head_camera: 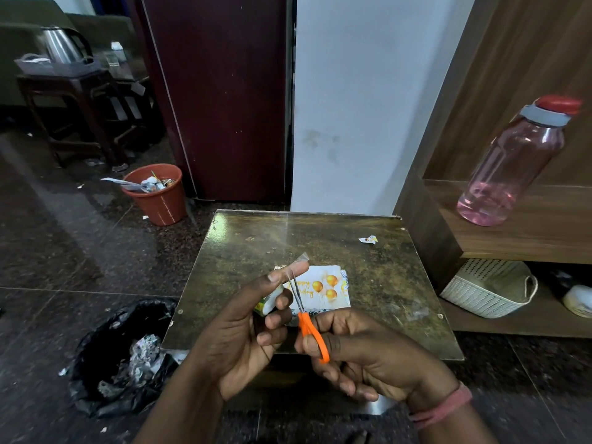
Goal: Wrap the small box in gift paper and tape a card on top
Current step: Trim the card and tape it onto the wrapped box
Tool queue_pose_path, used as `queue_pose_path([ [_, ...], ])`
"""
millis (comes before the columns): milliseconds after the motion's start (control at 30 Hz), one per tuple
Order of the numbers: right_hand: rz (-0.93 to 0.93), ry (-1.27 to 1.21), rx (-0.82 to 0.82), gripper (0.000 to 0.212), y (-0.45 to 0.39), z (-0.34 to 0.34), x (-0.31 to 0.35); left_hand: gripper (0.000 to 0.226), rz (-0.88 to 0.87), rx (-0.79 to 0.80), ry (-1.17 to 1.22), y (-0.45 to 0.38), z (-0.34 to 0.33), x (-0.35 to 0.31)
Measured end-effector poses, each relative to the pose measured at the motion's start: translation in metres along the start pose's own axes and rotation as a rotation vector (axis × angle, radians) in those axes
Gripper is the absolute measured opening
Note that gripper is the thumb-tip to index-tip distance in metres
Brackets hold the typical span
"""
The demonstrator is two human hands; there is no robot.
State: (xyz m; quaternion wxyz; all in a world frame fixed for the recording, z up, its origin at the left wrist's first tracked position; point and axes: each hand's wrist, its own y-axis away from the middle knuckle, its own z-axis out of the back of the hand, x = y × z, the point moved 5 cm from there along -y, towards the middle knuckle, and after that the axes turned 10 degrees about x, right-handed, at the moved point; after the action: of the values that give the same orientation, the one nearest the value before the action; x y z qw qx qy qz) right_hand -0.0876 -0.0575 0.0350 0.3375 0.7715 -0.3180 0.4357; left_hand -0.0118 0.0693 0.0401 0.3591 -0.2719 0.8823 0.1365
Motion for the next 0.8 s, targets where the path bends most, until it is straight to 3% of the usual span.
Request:
queue_pose_path([
  [267, -0.057, 0.005, 0.025, 0.056, 0.007, 0.004, -0.003, 0.076, -0.007, -0.002, 0.050, 0.001, 0.001, -0.002],
  [567, -0.026, 0.024, -0.032, 0.035, 0.000, 0.008, -0.006, 0.078, 0.020, -0.003, 0.002, 0.001, -0.004, 0.002],
  [700, -0.026, 0.038, -0.063, 0.063, -0.002, 0.010, -0.007, 0.076, 0.035, -0.003, -0.016, 0.001, -0.005, 0.004],
  [800, -0.031, 0.075, -0.065, 0.064, -0.003, 0.012, -0.007, 0.079, 0.036, 0.007, -0.016, 0.002, -0.005, 0.005],
])
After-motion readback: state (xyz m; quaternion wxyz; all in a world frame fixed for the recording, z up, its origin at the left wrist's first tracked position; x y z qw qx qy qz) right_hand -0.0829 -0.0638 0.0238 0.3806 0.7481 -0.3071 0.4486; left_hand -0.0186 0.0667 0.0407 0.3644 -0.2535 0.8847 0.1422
